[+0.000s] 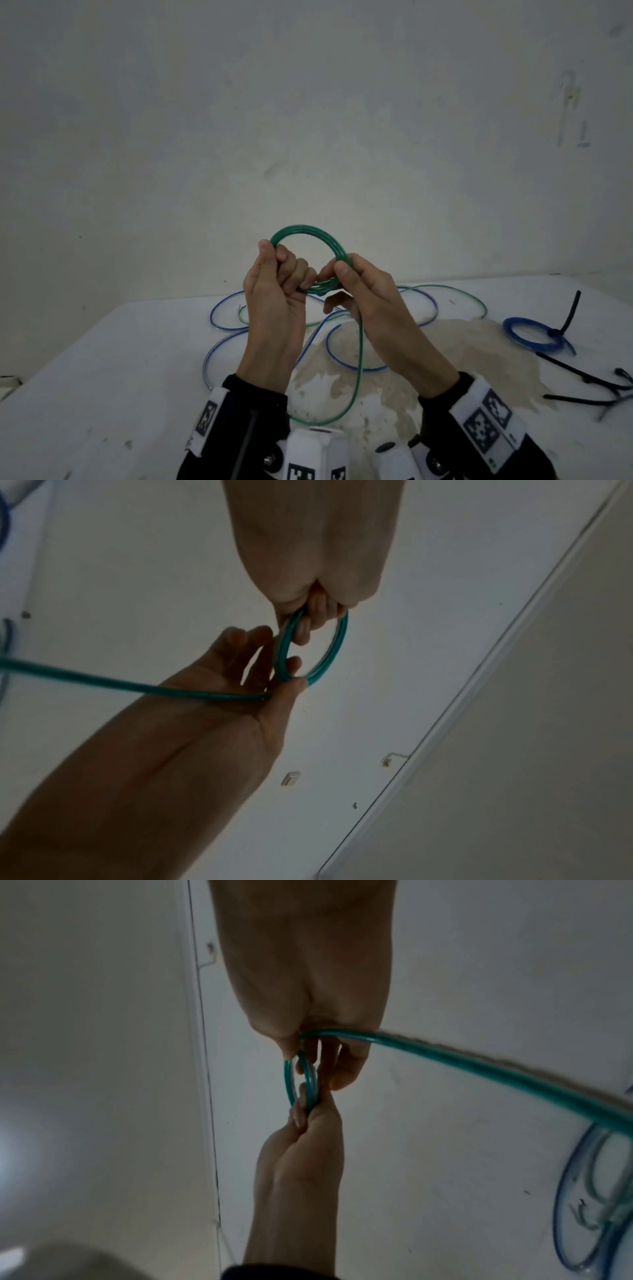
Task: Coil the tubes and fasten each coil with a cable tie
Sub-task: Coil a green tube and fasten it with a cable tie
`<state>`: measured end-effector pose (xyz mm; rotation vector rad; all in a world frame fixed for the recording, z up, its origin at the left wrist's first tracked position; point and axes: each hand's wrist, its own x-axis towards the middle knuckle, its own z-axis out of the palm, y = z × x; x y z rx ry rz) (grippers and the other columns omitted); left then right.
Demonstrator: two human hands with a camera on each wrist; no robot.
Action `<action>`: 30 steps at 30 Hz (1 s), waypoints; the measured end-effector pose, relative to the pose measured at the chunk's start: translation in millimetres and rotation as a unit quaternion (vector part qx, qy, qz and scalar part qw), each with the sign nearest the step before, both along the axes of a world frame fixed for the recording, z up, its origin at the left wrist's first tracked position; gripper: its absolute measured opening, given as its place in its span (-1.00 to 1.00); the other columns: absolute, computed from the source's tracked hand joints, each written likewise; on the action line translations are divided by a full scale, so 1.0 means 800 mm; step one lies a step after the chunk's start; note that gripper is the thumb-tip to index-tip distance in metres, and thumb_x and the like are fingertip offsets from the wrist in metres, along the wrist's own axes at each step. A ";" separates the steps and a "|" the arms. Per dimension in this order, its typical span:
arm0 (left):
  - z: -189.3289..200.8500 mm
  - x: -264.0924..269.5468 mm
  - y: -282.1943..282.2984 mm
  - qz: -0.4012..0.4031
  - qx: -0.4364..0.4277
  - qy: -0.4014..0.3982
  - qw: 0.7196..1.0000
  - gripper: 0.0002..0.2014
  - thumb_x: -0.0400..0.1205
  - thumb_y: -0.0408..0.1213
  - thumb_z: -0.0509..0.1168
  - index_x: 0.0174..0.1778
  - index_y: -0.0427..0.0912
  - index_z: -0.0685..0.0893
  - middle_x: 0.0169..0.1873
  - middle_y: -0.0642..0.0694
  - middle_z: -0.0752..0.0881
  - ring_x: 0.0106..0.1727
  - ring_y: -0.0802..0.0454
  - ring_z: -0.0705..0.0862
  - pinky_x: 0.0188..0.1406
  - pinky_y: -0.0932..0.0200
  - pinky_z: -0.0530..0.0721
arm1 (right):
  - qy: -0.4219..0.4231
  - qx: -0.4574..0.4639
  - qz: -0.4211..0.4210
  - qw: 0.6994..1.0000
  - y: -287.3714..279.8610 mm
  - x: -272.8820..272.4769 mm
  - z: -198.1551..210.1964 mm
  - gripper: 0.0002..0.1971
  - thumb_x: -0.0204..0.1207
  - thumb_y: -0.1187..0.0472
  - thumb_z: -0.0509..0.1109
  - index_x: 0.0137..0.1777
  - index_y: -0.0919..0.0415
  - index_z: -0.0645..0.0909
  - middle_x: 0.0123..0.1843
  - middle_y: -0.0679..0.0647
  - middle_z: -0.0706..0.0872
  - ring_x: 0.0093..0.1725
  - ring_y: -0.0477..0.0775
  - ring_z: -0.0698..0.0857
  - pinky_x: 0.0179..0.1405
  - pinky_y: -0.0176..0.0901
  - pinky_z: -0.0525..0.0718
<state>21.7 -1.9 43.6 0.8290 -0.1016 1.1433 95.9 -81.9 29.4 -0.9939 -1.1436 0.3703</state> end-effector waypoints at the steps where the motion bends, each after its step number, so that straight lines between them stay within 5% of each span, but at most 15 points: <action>1: -0.001 0.000 0.000 -0.003 -0.004 -0.002 1.000 -0.62 0.75 -0.16 -0.02 -0.40 -0.18 0.35 -0.65 0.07 0.23 -0.63 0.17 0.19 -0.60 0.32 0.36 | 0.001 0.004 -0.008 1.000 0.002 -0.002 -0.002 -0.76 0.67 0.31 0.11 -0.17 0.33 0.54 -0.20 0.17 0.61 -0.29 -0.10 0.61 -0.32 -0.26 0.62; 6: -0.006 0.003 -0.003 -0.040 0.024 0.007 0.999 -0.67 0.70 -0.15 0.00 -0.37 -0.18 0.37 -0.64 0.04 0.30 -0.54 0.13 0.41 -0.33 0.24 0.55 | 0.025 0.028 -0.017 0.999 -0.003 0.013 0.004 -0.76 0.65 0.34 0.13 -0.19 0.40 0.54 -0.35 0.09 0.63 -0.39 0.00 0.57 -0.33 -0.20 0.60; 11: -0.010 -0.002 0.006 -0.145 0.088 0.068 0.983 -0.78 0.59 -0.18 0.09 -0.26 -0.25 0.49 -0.55 -0.01 0.47 -0.39 0.08 0.59 -0.21 0.25 0.66 | -0.065 -0.017 -0.051 0.996 -0.028 0.043 0.018 -0.73 0.66 0.34 0.12 -0.20 0.44 0.54 -0.35 0.22 0.57 -0.43 -0.04 0.54 -0.36 -0.22 0.52; 15: -0.010 -0.005 0.009 -0.197 0.069 0.079 0.975 -0.82 0.60 -0.30 0.06 -0.15 -0.29 0.53 -0.52 0.01 0.44 -0.49 0.12 0.48 -0.19 0.20 0.69 | -0.087 -0.050 -0.050 0.994 -0.037 0.052 0.020 -0.72 0.67 0.35 0.10 -0.18 0.50 0.53 -0.38 0.18 0.54 -0.48 -0.10 0.52 -0.44 -0.42 0.46; 21: -0.011 0.009 0.001 -0.123 -0.021 0.007 0.992 -0.73 0.74 -0.33 -0.08 -0.24 -0.20 0.42 -0.54 0.05 0.35 -0.53 0.17 0.36 -0.39 0.30 0.55 | 0.124 0.011 0.117 0.985 -0.011 0.030 0.005 -0.67 0.63 0.08 0.13 -0.23 0.23 0.61 -0.20 0.12 0.68 -0.21 -0.02 0.60 -0.37 -0.28 0.51; 25: -0.007 0.006 0.002 -0.093 -0.041 -0.024 0.995 -0.70 0.75 -0.34 -0.09 -0.26 -0.20 0.43 -0.53 0.04 0.37 -0.51 0.17 0.34 -0.29 0.25 0.38 | 0.109 0.022 0.122 0.986 0.000 0.020 -0.005 -0.60 0.62 0.06 0.08 -0.21 0.14 0.73 -0.15 0.01 0.77 -0.11 -0.09 0.66 -0.31 -0.29 0.51; 30: -0.010 0.005 -0.003 -0.123 -0.029 -0.001 0.992 -0.74 0.71 -0.33 -0.05 -0.25 -0.23 0.45 -0.53 0.00 0.44 -0.46 0.11 0.44 -0.31 0.25 0.52 | 0.108 0.031 0.123 0.986 -0.004 0.025 -0.002 -0.71 0.57 0.06 0.07 -0.27 0.19 0.47 -0.31 -0.02 0.62 -0.27 -0.11 0.55 -0.29 -0.28 0.44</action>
